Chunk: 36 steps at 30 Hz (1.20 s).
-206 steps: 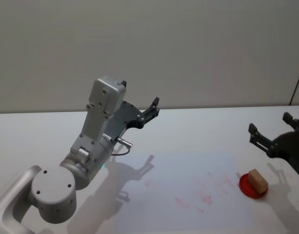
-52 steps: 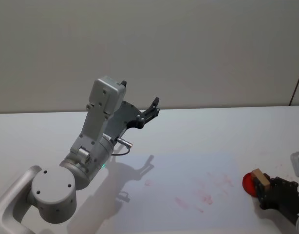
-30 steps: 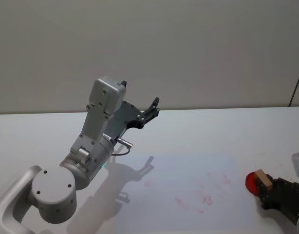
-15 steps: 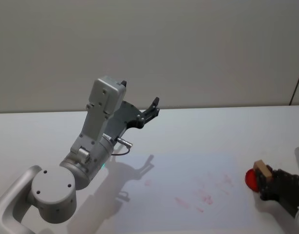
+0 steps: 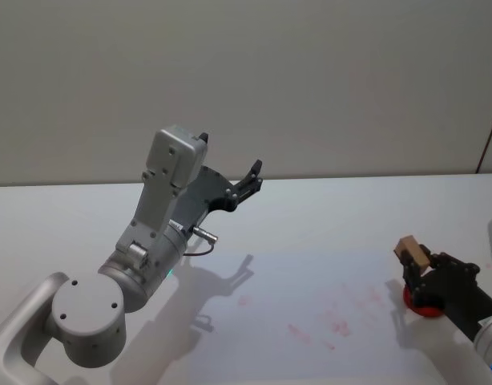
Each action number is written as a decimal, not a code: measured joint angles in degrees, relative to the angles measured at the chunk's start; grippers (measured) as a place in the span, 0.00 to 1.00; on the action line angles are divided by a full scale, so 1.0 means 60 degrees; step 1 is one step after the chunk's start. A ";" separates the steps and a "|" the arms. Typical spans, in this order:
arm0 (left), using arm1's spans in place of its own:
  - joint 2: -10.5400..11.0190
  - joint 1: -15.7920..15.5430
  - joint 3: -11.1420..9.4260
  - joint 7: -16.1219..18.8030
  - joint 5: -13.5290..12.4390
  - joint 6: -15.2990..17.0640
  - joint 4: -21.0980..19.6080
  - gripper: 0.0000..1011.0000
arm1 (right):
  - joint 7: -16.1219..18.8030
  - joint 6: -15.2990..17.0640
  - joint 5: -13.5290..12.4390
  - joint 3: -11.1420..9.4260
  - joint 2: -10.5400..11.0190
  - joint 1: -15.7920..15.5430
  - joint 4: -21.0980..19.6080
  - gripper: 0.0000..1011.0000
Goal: Use the one hand to pick up the stamp and affix it onto the A4 paper.
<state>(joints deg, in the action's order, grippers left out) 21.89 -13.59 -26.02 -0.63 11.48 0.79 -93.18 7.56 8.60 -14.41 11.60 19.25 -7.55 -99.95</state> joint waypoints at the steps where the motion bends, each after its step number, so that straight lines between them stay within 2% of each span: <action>1: 0.0000 0.0000 0.0000 0.0000 0.0000 0.0000 0.0000 0.99 | 0.0000 0.0000 0.0000 0.0000 0.0000 0.0000 0.0000 0.22; 7: 0.0000 0.0000 0.0000 0.0000 0.0000 0.0000 0.0000 0.99 | 0.0218 0.0222 0.0042 0.0159 -0.0128 -0.0023 -0.0184 0.22; 18: 0.0000 0.0000 0.0000 0.0000 0.0000 0.0000 0.0000 0.99 | 0.0649 0.0640 0.0635 0.0587 -0.0450 0.0027 -0.0060 0.22; 27: 0.0000 0.0000 0.0000 0.0000 0.0000 0.0000 0.0000 0.99 | 0.0916 0.0600 0.1158 0.0875 -0.0706 0.0161 0.0347 0.22; 36: 0.0000 -0.0001 0.0000 0.0000 0.0000 0.0000 0.0000 0.99 | 0.1035 0.0456 0.1449 0.1047 -0.0892 0.0280 0.0686 0.22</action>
<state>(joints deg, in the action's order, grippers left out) 21.89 -13.59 -26.02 -0.63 11.48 0.80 -93.17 13.78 11.33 -5.71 17.88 13.89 -5.88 -95.83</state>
